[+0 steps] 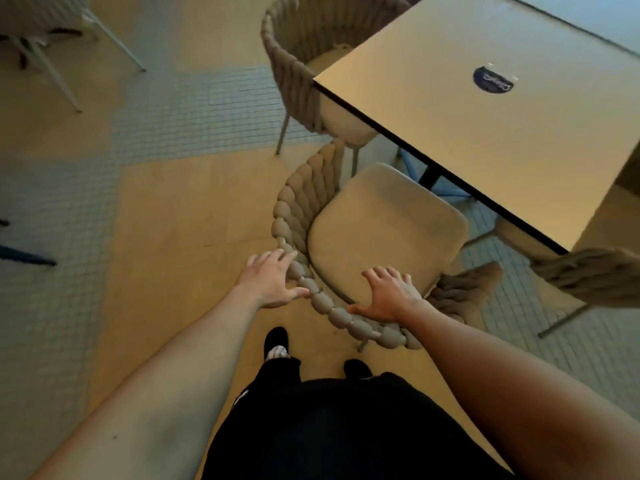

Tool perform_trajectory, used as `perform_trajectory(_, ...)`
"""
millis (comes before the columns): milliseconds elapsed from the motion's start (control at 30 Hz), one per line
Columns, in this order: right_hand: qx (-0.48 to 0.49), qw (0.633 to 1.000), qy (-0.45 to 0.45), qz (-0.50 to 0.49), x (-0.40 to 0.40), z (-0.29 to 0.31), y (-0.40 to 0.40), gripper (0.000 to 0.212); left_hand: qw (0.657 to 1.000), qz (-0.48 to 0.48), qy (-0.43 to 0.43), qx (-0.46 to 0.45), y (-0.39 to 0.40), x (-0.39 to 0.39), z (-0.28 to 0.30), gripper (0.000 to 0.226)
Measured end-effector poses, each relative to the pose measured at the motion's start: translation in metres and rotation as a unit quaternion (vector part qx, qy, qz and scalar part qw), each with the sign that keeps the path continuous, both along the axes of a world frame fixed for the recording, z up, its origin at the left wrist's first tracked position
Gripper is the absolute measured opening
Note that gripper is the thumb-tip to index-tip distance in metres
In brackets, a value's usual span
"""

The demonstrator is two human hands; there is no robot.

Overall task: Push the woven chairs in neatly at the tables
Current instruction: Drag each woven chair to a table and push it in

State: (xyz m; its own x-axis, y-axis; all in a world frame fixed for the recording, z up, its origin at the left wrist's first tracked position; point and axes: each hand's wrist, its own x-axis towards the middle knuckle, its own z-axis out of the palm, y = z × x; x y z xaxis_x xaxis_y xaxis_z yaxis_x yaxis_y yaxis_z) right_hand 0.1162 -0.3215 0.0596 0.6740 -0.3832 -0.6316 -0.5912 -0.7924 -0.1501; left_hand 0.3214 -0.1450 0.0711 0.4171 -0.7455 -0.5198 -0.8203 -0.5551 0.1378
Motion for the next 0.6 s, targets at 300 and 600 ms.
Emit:
perform_trajectory(300, 0.013, 0.982, 0.013, -0.188, 0.012, -0.014, 0.039, 0.099, 0.979, -0.204, -0.016, 0.019, -0.047, 0.053, -0.027, 0.096)
perform_trajectory(600, 0.011, 0.963, 0.025, -0.269, 0.010, -0.036, 0.065, 0.094, 0.956, -0.283, 0.004, 0.079, -0.069, 0.064, -0.060, 0.097)
